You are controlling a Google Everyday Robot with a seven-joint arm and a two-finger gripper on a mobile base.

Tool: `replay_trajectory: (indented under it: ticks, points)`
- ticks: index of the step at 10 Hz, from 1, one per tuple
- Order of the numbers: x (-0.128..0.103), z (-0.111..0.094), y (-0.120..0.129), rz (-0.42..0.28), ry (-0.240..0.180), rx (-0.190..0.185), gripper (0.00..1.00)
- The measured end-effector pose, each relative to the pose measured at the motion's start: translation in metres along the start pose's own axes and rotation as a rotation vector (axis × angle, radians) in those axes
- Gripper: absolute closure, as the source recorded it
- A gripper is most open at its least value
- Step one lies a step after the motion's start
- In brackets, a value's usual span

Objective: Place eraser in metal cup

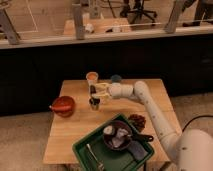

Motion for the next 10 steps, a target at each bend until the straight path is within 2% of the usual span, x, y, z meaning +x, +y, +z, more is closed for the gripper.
replay_trajectory:
  ticks: [3,6,7,10]
  points:
    - [0.007,0.002,0.0,0.004,0.013,-0.012,0.52]
    - [0.017,0.001,-0.001,0.016,0.03,-0.016,0.25]
    - [0.022,0.001,-0.001,0.021,0.037,-0.017,0.2]
    - [0.028,-0.001,-0.001,0.027,0.049,-0.018,0.2]
